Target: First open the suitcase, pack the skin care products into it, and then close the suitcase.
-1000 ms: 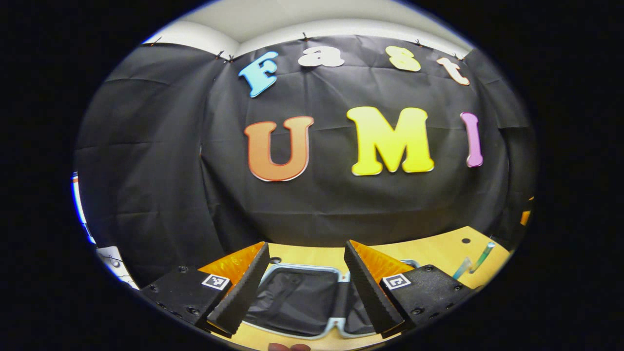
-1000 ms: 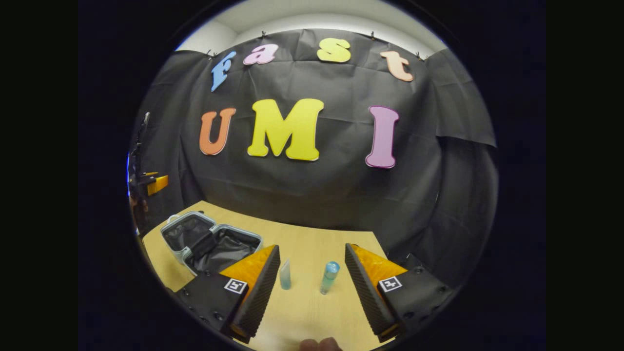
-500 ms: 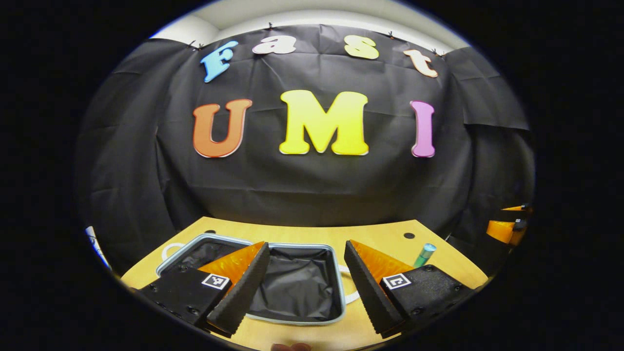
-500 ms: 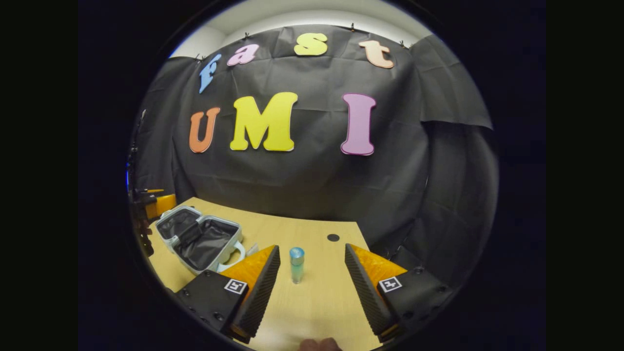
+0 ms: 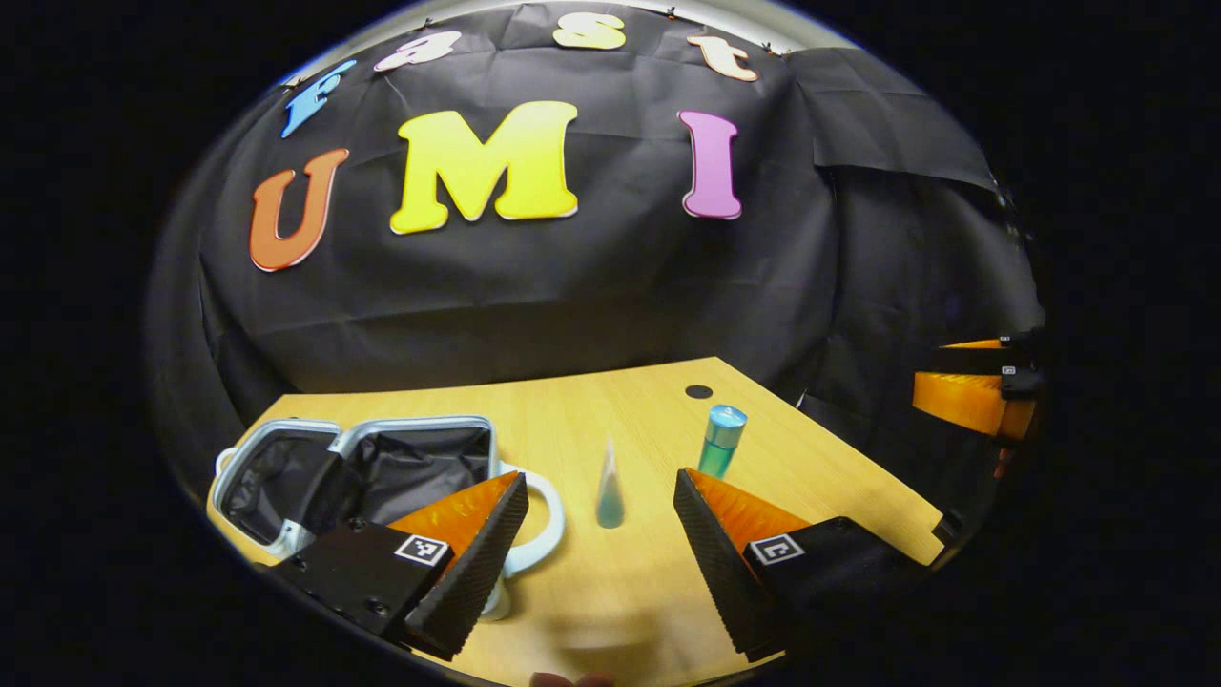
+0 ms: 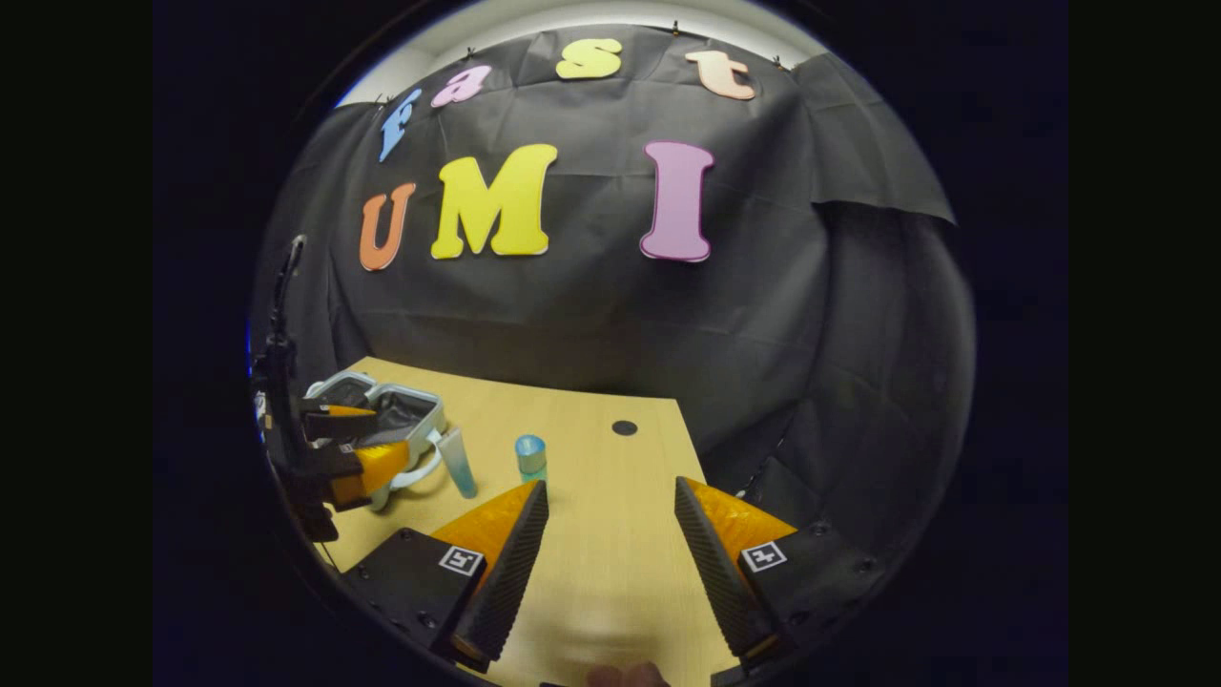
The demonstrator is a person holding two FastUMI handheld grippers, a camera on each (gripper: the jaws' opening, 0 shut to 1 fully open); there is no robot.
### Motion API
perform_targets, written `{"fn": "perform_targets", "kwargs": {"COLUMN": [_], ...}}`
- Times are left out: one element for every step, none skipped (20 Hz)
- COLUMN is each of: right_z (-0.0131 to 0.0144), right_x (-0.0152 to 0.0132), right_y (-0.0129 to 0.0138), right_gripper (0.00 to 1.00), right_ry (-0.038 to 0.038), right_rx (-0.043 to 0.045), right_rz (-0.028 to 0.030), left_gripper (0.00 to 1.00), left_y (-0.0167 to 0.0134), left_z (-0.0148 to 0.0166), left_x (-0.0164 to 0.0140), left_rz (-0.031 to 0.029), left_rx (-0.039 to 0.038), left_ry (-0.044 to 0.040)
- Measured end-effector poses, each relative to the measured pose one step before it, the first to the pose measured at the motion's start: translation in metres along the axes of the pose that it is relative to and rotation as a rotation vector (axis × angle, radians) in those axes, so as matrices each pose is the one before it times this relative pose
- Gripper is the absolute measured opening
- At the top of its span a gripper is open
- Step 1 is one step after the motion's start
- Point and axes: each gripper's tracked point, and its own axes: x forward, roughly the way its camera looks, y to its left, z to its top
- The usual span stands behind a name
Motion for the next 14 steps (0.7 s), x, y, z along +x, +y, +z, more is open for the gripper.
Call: {"fn": "perform_targets", "kwargs": {"right_z": [-0.00351,-0.00300,-0.00530,-0.00362,-0.00438,-0.00434,-0.00459,-0.00376,-0.00273,-0.00184,-0.00240,-0.00006,0.00080,0.00141], "right_x": [0.00028,-0.00058,-0.00130,-0.00178,-0.00089,-0.00251,-0.00182,-0.00091,-0.00020,0.00042,0.00093,0.00120,0.00140,0.00077], "right_y": [-0.00487,-0.00443,-0.00420,-0.00301,-0.00295,-0.00399,-0.00453,-0.00485,-0.00407,-0.00316,-0.00299,-0.00170,0.00064,-0.00023], "right_gripper": [0.79,0.79,0.79,0.79,0.79,0.80,0.80,0.78,0.78,0.79,0.78,0.79,0.79,0.79], "right_ry": [0.00928,0.00964,0.01260,0.01228,0.01380,0.01265,0.01294,0.01194,0.01199,0.01185,0.00735,0.00349,0.00161,-0.00043], "right_rx": [-0.00015,0.00078,-0.00022,-0.00214,-0.00581,-0.00671,-0.00539,-0.00178,0.00328,0.00518,0.00580,0.00434,0.00216,-0.00033], "right_rz": [-0.00645,-0.00561,-0.00626,-0.00381,-0.00456,-0.00344,-0.00379,-0.00640,-0.00517,-0.00375,-0.00487,-0.00254,-0.00065,0.00021], "left_gripper": [0.98,0.98,0.99,0.99,0.99,1.00,0.89,1.00,0.99,0.99,0.96,0.96,0.96,0.95], "left_y": [-0.00743,-0.00295,-0.00088,-0.00051,0.00157,0.00386,0.00134,0.00239,0.00350,-0.00136,-0.00202,-0.00122,-0.00051,-0.00089], "left_z": [-0.01376,-0.00834,-0.00960,-0.00931,-0.00822,-0.00675,-0.00611,-0.00519,-0.00334,-0.00266,-0.00174,0.00051,-0.00023,-0.00019], "left_x": [0.01429,0.01242,0.01093,0.01362,0.01079,0.01012,0.00970,0.00888,0.00661,0.00602,0.00387,0.00334,0.00465,0.00310], "left_rz": [-0.01215,-0.00260,0.00099,0.00452,0.01048,0.01819,0.01147,0.01025,0.00966,-0.00639,-0.00091,-0.00113,0.00423,0.00053], "left_rx": [-0.02068,-0.00406,0.00344,0.00229,-0.00205,-0.00659,-0.00845,-0.00539,-0.00266,-0.00518,0.00277,0.01707,0.00915,0.00284], "left_ry": [0.02829,0.01236,0.01479,0.01536,0.01554,0.00959,0.01286,0.01298,0.00722,0.00443,0.00118,-0.00321,-0.00166,-0.00071]}}
